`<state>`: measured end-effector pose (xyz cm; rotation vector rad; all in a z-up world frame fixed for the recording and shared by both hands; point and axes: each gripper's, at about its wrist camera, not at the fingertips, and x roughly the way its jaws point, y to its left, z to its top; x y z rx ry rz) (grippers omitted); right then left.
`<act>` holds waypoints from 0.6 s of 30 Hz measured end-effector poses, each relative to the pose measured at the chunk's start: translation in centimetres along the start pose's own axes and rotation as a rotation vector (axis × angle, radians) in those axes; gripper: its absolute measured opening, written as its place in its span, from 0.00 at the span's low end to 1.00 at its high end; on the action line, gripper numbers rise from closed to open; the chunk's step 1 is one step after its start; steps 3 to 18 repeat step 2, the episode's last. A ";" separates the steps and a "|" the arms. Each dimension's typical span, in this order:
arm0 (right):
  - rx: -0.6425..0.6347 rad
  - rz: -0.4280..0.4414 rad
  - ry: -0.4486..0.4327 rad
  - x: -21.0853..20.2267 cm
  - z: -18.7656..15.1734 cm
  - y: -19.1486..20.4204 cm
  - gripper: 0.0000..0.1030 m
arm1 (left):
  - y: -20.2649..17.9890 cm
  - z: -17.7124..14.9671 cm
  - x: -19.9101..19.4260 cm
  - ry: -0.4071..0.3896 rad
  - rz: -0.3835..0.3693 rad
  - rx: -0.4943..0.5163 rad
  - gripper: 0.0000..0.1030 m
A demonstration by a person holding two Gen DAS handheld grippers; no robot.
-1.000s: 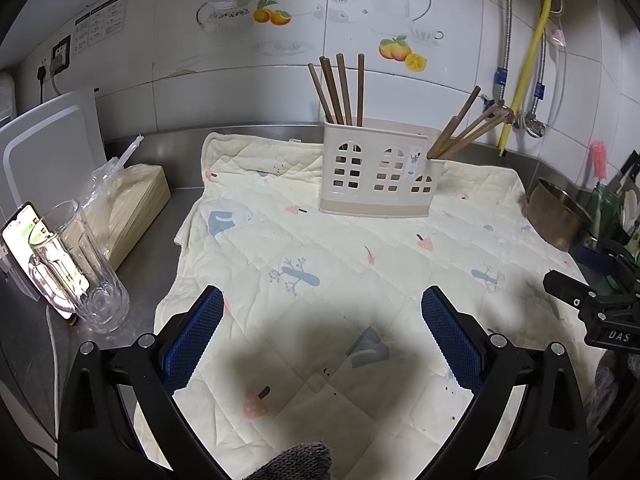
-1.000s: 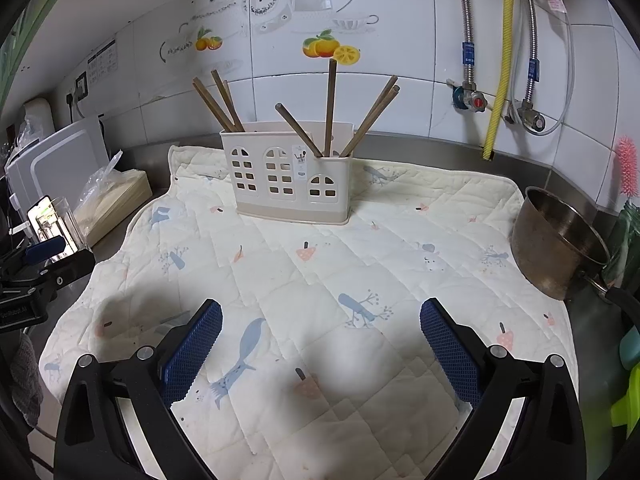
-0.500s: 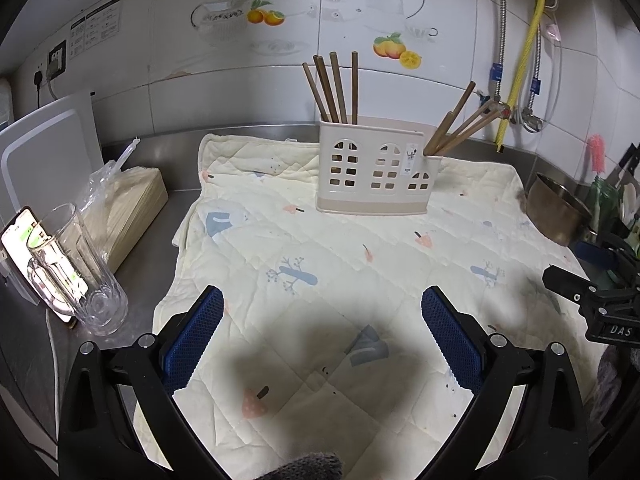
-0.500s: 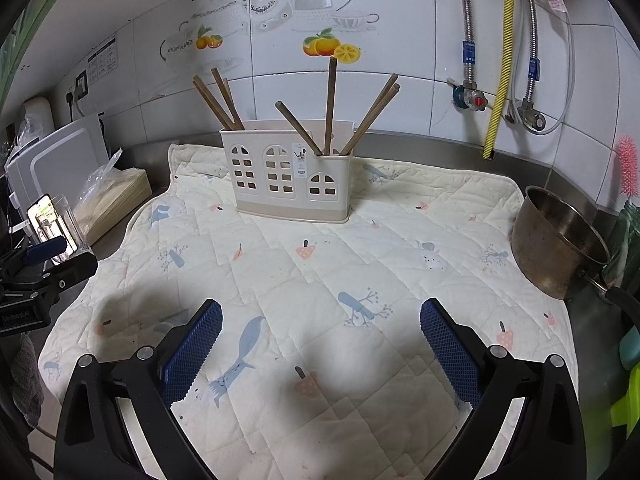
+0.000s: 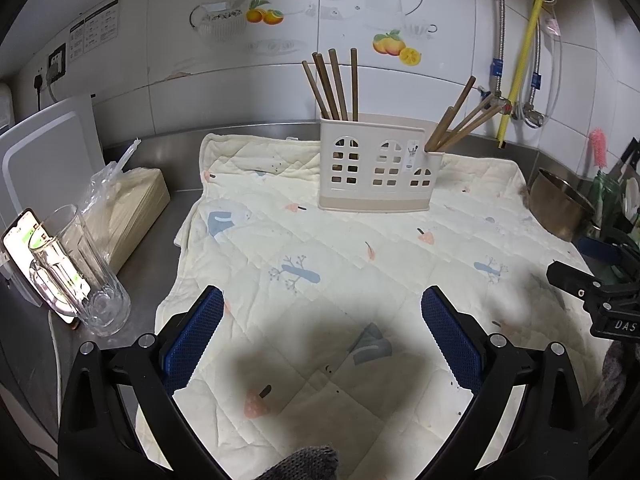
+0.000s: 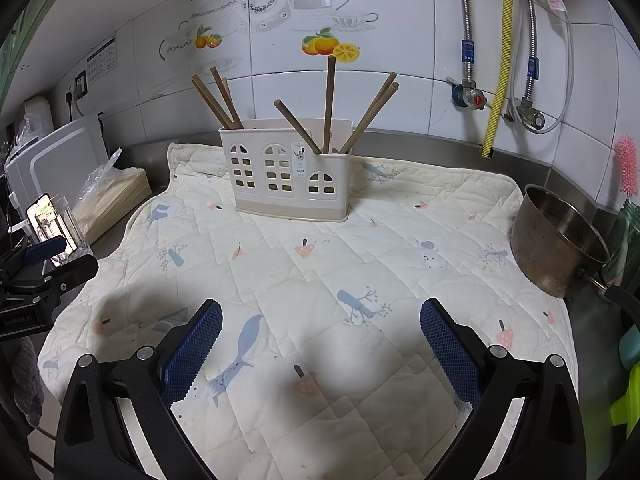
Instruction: Organize utensils
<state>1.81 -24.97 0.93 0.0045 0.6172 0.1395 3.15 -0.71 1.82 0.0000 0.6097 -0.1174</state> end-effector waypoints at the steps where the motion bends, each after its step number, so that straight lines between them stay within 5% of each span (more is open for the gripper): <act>1: 0.000 0.000 0.001 0.0 -0.1 0.0 0.93 | 0.0 0.0 0.0 0.001 0.000 -0.001 0.95; 18: 0.000 0.000 0.001 0.0 -0.2 0.0 0.93 | 0.0 0.0 0.0 0.001 -0.002 -0.001 0.95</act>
